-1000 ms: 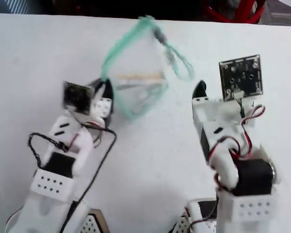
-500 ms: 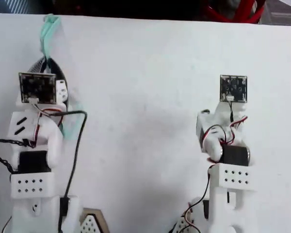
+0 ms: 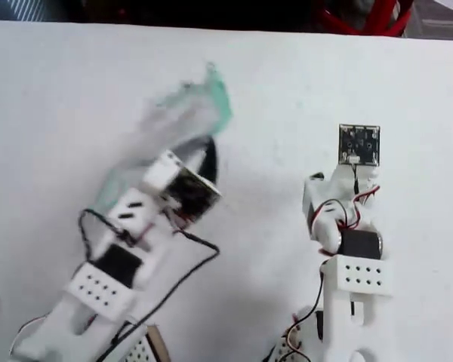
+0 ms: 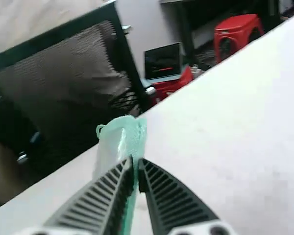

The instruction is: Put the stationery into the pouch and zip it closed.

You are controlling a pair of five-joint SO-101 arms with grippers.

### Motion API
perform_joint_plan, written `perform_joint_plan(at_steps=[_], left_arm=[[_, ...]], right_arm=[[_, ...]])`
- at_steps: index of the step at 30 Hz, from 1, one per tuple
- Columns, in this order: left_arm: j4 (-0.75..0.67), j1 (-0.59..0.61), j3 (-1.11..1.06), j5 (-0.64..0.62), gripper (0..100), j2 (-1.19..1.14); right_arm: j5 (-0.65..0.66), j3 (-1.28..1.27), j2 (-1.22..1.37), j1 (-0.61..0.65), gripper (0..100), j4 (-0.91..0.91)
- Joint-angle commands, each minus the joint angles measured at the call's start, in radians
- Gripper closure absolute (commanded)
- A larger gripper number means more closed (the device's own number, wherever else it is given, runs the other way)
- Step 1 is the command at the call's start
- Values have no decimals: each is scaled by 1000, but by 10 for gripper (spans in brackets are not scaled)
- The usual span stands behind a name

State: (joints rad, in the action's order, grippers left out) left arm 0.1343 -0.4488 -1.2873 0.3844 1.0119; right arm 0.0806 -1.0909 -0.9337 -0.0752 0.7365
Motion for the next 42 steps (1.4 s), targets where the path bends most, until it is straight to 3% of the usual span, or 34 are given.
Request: perform_joint_plan(at_steps=[1,4,7,10,14,22,29,33,36,41,42], left_arm=[[-187,-88,-44,6,955,-142],[-262,-107,17,-44,912,-328],[-192,-113,157,-178,871,-479],[-20,-114,324,-353,817,-558],[318,-114,562,-522,784,-567],[867,38,1059,-341,787,-565],[1114,366,1389,-333,868,-565],[1232,524,1547,-331,973,-565],[1341,561,1656,-287,972,-564],[1554,526,1869,-192,976,-478],[1582,515,1906,-184,976,-443]], right_arm=[[-9,6,-12,-7,741,-21],[-6,5,-12,-7,741,-19],[-6,5,-12,-8,741,-19],[-5,5,-12,-8,741,-18],[-5,5,-12,-8,741,-18],[-3,-20,-10,-8,741,-25],[-6,-40,-10,-7,741,-58],[-11,-35,-12,10,741,-56],[-6,3,-18,68,757,-38],[2,242,-125,104,994,217],[17,307,-159,105,974,277]])
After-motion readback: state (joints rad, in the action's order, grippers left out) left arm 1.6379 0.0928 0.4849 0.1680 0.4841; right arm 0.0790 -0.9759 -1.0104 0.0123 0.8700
